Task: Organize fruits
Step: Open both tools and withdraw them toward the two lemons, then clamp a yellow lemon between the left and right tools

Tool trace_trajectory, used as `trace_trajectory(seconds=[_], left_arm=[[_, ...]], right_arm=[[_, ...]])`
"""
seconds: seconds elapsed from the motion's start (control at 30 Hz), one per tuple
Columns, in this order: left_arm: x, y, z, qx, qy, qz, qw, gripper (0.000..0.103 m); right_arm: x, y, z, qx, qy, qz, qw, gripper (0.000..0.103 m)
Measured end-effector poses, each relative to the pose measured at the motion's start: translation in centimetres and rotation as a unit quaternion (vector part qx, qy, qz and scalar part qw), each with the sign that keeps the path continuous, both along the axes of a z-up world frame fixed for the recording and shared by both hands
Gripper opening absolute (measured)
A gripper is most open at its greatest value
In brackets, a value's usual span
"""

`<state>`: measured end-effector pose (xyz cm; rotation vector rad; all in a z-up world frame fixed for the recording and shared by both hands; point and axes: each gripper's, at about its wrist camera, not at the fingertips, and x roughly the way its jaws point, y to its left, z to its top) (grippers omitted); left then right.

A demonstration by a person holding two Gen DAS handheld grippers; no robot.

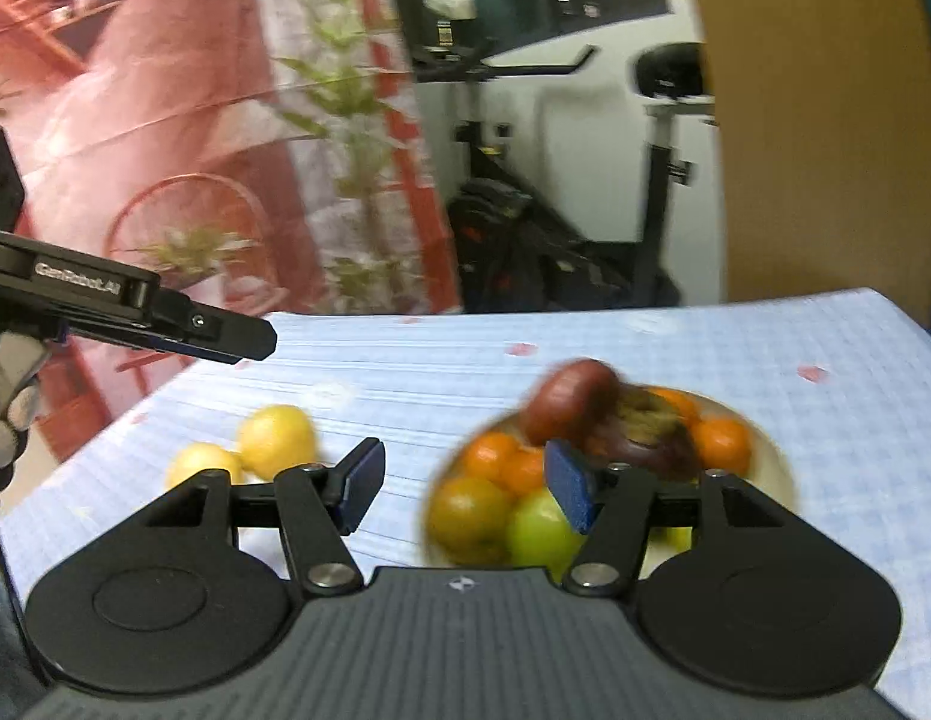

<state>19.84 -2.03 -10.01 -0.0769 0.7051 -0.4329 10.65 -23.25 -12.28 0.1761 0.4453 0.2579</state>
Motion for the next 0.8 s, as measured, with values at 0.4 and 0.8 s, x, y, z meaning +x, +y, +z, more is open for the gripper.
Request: trace_trajectory(seconds=[0.4,0.8], left_arm=[[0.1,6.8,-3.5,0.007,0.037,0.022,0.999,0.062],[0.5,7.0,-5.7,0.001,0.03,-0.006,0.9995,0.06]], right_arm=[[5.5,11.9,-1.6,-0.048,0.054,0.163,0.984,0.071],[8.6,15.6,-3.1,-0.053,0.104,0.177,0.977,0.075]])
